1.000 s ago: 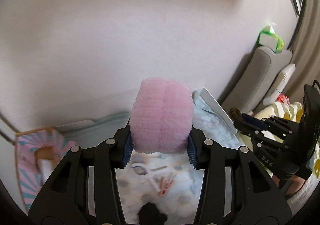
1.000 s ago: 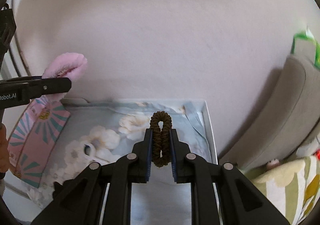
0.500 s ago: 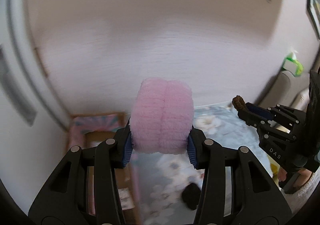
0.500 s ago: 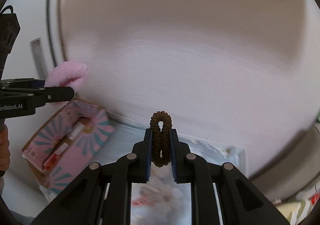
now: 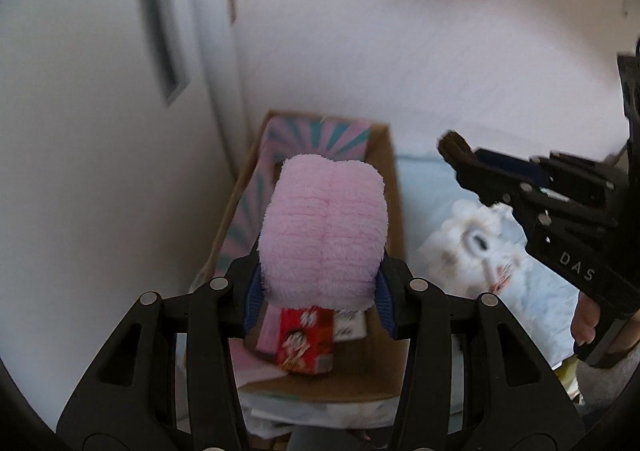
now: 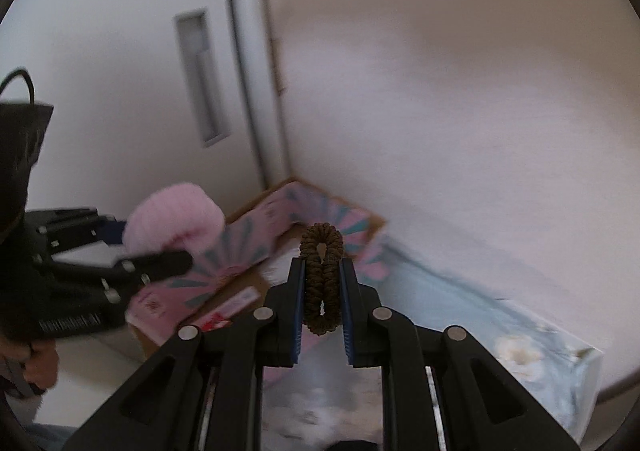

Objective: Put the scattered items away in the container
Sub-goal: 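Carry both hair ties into the cardboard box and open both tools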

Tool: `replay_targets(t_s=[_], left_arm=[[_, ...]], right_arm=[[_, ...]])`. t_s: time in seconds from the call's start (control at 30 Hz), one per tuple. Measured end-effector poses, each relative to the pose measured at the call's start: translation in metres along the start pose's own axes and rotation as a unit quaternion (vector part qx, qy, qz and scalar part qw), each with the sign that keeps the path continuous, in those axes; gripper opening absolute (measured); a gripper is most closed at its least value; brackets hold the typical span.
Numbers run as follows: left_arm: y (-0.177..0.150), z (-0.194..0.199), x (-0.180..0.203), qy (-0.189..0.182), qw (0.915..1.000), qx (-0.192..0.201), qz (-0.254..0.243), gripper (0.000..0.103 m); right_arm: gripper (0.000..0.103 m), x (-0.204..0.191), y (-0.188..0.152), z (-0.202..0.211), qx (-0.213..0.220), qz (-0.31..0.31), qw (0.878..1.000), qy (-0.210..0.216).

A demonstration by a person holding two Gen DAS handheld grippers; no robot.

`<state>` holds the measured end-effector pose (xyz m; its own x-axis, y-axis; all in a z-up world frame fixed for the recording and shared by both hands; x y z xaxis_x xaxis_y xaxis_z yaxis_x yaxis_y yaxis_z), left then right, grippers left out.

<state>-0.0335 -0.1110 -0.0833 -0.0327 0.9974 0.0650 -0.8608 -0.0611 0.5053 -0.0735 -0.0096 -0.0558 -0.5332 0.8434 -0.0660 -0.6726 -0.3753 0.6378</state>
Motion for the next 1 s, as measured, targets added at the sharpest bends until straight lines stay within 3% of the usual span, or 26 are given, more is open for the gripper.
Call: replay_targets(t_s=[0.37, 0.77, 0.83, 0.9, 0.93, 0.97, 1.0], left_arm=[[-0.031, -0.039, -0.024, 0.021, 0.9983, -0.051, 0.020, 0.042], [-0.036, -0.066, -0.025, 0.011, 0.9974, -0.065, 0.028, 0.042], [-0.032, -0.066, -0.023, 0.002, 0.9976, -0.064, 0.025, 0.055], [-0.030, -0.064, -0.018, -0.005, 0.9983, -0.052, 0.025, 0.101], [-0.028, -0.058, -0.018, -0.001, 0.9989, -0.040, 0.023, 0.102], [-0.027, -0.053, -0.018, -0.001, 0.9993, -0.031, 0.019, 0.102], [-0.026, -0.049, -0.018, -0.002, 0.9995, -0.027, 0.015, 0.102]], right_arm=[[0.015, -0.054, -0.009, -0.075, -0.076, 0.059, 0.995, 0.035], [0.015, -0.040, -0.011, -0.102, -0.116, 0.061, 0.991, 0.038], [0.019, -0.039, -0.011, -0.102, -0.118, 0.056, 0.990, 0.045], [0.038, -0.036, -0.010, -0.103, -0.123, 0.042, 0.990, 0.053], [0.057, -0.033, -0.009, -0.102, -0.123, 0.033, 0.990, 0.054], [0.067, -0.029, -0.007, -0.100, -0.116, 0.019, 0.991, 0.062], [0.069, -0.027, -0.006, -0.096, -0.112, 0.012, 0.991, 0.067]])
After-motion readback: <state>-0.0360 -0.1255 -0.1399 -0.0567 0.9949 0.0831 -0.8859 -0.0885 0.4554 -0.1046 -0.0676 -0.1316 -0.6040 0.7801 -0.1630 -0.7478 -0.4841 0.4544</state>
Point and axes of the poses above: each gripper's, at about its wrist camera, not at the fingertips, and z roughly against the way its jaws point, x to its right, y to its top, the point moved 6 cm from there along -z, roughly the way its jaws point, and after that the axes turned 7 degrees about -x, right-handed, at the moved point
